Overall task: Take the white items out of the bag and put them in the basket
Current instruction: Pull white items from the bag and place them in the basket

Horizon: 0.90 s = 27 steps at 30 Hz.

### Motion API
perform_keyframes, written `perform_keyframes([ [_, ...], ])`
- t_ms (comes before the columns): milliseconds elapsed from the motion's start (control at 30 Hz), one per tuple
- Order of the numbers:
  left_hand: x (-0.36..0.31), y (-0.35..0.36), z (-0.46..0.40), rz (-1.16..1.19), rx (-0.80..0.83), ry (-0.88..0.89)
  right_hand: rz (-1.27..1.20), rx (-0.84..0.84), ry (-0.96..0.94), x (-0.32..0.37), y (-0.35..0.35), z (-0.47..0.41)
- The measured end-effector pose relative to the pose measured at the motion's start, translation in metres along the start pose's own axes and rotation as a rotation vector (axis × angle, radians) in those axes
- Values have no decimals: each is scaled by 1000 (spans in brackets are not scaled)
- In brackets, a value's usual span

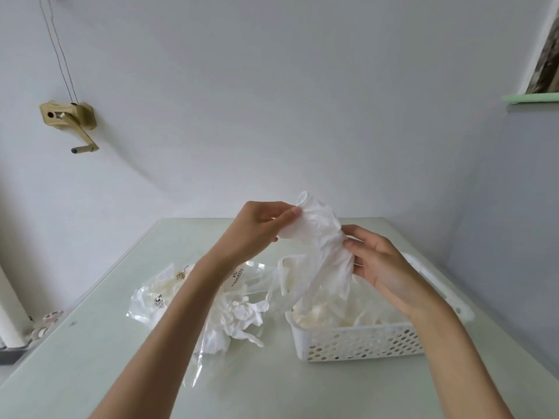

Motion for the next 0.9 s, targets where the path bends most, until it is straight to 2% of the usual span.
perform_keyframes([
  [200,-25,33,-31,67,118,-140,116,-81,20,18,-33,4],
  [300,-33,43,-39,45,139,-113,362,-90,-20,29,-30,2],
  [367,-36,49,-41,34,129,-77,523,-168,-65,30,-30,0],
  [400,-37,52,-41,33,108,-51,525,-214,-83,28,-32,-2],
  [500,-32,59,-38,36,75,0,370,-274,-38,24,-40,-2],
  [600,-11,66,-32,-2,277,-70,99,-219,16,22,-44,3],
  [700,11,79,-23,161,430,-148,-82,-214,10,21,-45,8],
  [767,20,91,-16,307,442,-186,-129,-311,-7,21,-45,10],
  [833,26,99,-11,308,434,-154,-185,-406,-12,23,-48,10],
  [900,26,102,-8,284,417,-101,-243,-407,-19,28,-54,12],
])
Point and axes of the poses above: each hand's wrist, its own z-axis away from the middle knuckle, its own y-axis out of the palm, x = y × z, the point moved 1 cm from there along -z, towards the middle knuckle, and after that the axes turned 1 degree about -x, right-handed, at the moved point
